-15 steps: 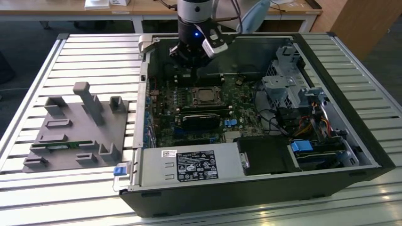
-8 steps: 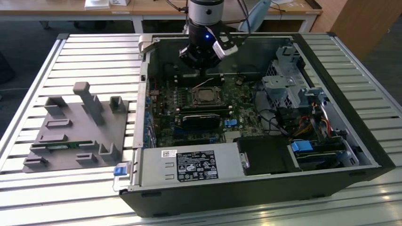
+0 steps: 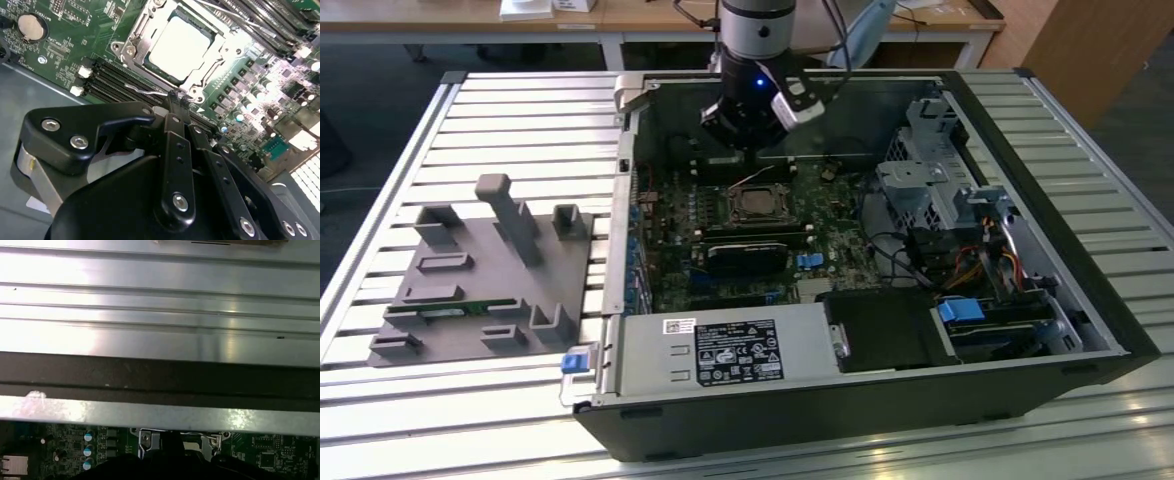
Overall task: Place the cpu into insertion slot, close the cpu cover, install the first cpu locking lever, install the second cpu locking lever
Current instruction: 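Install the first cpu locking lever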
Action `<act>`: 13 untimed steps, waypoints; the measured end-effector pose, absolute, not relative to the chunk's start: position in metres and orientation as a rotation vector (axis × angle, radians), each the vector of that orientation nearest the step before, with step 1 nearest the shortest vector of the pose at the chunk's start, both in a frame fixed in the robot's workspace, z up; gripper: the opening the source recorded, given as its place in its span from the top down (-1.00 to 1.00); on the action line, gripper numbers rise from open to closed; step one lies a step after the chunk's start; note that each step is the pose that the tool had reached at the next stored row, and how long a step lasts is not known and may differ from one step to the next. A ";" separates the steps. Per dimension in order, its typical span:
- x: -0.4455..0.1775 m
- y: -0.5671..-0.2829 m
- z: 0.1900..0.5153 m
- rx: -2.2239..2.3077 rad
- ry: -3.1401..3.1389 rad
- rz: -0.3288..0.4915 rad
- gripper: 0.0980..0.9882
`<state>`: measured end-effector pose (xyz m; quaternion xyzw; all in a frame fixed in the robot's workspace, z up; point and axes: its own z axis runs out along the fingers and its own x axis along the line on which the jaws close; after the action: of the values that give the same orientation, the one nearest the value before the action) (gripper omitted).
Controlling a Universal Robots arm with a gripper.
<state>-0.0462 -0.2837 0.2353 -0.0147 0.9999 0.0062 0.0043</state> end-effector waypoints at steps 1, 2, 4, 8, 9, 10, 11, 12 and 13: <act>-0.046 -0.284 0.234 -0.046 3.132 0.031 0.96; -0.046 -0.284 0.233 -0.046 3.132 0.038 0.96; -0.045 -0.283 0.232 -0.046 3.132 0.040 0.96; -0.042 -0.279 0.230 -0.045 3.132 0.040 0.96; -0.042 -0.278 0.230 -0.046 3.132 0.040 0.96; -0.041 -0.277 0.229 -0.046 3.132 0.040 0.96; -0.040 -0.277 0.229 -0.046 3.132 0.041 0.96; -0.040 -0.277 0.229 -0.046 3.132 0.040 0.96; -0.039 -0.277 0.228 -0.046 3.132 0.040 0.96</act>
<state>-0.0389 -0.2772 0.2284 -0.0146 0.9998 0.0129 0.0045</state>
